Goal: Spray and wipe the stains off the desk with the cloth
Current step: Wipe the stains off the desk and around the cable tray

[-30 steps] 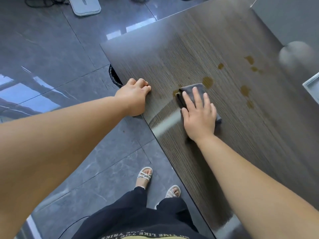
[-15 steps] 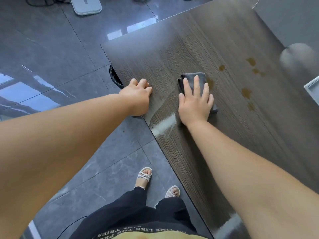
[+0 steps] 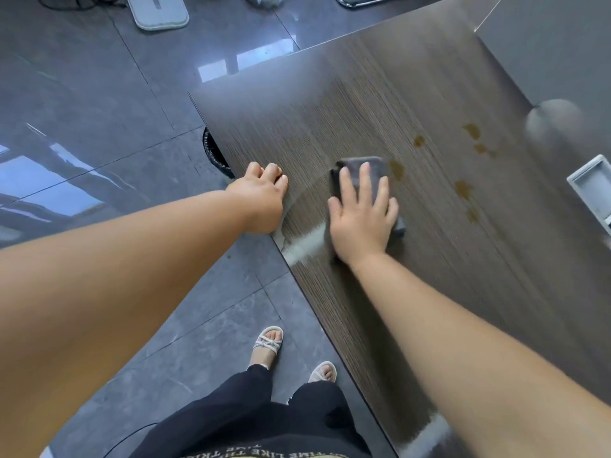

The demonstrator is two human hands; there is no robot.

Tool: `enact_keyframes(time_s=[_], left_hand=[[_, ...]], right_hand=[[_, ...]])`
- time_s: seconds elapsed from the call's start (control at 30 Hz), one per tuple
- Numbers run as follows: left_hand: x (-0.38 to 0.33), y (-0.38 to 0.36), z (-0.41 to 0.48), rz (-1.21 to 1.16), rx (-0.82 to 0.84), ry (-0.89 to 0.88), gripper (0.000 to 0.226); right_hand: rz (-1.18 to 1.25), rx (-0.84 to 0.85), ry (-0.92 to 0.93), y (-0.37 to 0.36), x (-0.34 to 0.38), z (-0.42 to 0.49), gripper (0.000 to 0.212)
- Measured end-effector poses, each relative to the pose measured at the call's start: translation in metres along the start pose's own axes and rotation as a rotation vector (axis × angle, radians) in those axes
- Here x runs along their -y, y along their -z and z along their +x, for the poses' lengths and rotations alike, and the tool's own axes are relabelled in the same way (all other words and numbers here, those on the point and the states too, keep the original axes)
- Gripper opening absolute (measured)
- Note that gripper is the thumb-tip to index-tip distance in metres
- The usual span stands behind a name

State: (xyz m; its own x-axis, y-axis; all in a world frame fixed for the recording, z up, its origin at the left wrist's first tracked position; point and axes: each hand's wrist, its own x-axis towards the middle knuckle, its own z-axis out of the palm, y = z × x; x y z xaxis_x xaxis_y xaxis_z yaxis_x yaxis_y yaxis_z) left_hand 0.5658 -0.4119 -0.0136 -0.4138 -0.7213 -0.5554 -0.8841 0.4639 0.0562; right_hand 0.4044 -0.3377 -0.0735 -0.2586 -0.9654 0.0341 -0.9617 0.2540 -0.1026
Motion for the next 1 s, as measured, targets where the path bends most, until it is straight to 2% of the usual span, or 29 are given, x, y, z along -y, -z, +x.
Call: enact_keyframes(time_s=[0.1,0.13,0.17,0.23,0.3,0.33,0.4,0.5,0.57,0.63,0.73,0.8,0.83,0.9,1.0], left_hand=[[-0.007,0.001,0.000,0.041,-0.009,0.008,0.062],[-0.010,0.001,0.000,0.051,-0.003,0.010,0.062],[-0.010,0.001,0.001,0.055,0.001,0.011,0.061],[-0.008,0.001,0.002,0.037,0.012,0.002,0.059],[-0.006,0.001,0.001,0.030,0.009,-0.008,0.063],[-0.005,0.000,0.000,0.029,0.009,-0.013,0.066],[-0.006,0.000,-0.003,0.032,-0.005,-0.021,0.071],[-0.007,0.000,-0.004,0.046,-0.018,-0.026,0.076],[-0.010,0.004,-0.002,0.064,-0.010,-0.016,0.076],[-0.014,0.008,-0.001,0.046,0.006,0.014,0.071],[-0.025,0.016,0.001,-0.009,-0.003,0.099,0.058],[-0.033,0.021,0.003,-0.041,-0.040,0.137,0.053],[-0.037,0.022,0.004,-0.057,-0.072,0.138,0.052],[-0.049,0.023,0.008,-0.099,-0.151,0.089,0.052],[-0.072,0.021,0.016,-0.143,-0.171,-0.071,0.061]], right_hand=[[0.024,0.031,0.422,-0.002,-0.001,-0.034,0.049],[0.020,0.066,0.528,-0.001,-0.014,-0.031,0.048],[0.019,0.081,0.555,0.004,-0.025,-0.021,0.048],[0.001,0.046,0.397,0.009,-0.040,0.005,0.051],[0.009,0.073,0.087,0.009,-0.038,0.022,0.056],[0.002,0.067,0.002,0.006,-0.031,0.021,0.058],[-0.008,0.024,0.060,0.003,-0.019,-0.004,0.058],[0.016,0.061,0.467,0.003,-0.031,-0.046,0.052],[0.009,0.121,0.619,0.006,-0.055,-0.031,0.049],[-0.013,0.062,0.493,0.007,-0.072,0.006,0.051],[0.010,0.141,0.082,0.013,-0.074,0.048,0.054],[0.004,0.128,-0.054,0.008,-0.059,0.041,0.053],[-0.004,0.102,-0.042,0.006,-0.050,0.027,0.054],[0.007,0.039,0.095,0.006,-0.043,-0.008,0.053],[0.018,0.067,0.314,0.008,-0.058,-0.051,0.047]])
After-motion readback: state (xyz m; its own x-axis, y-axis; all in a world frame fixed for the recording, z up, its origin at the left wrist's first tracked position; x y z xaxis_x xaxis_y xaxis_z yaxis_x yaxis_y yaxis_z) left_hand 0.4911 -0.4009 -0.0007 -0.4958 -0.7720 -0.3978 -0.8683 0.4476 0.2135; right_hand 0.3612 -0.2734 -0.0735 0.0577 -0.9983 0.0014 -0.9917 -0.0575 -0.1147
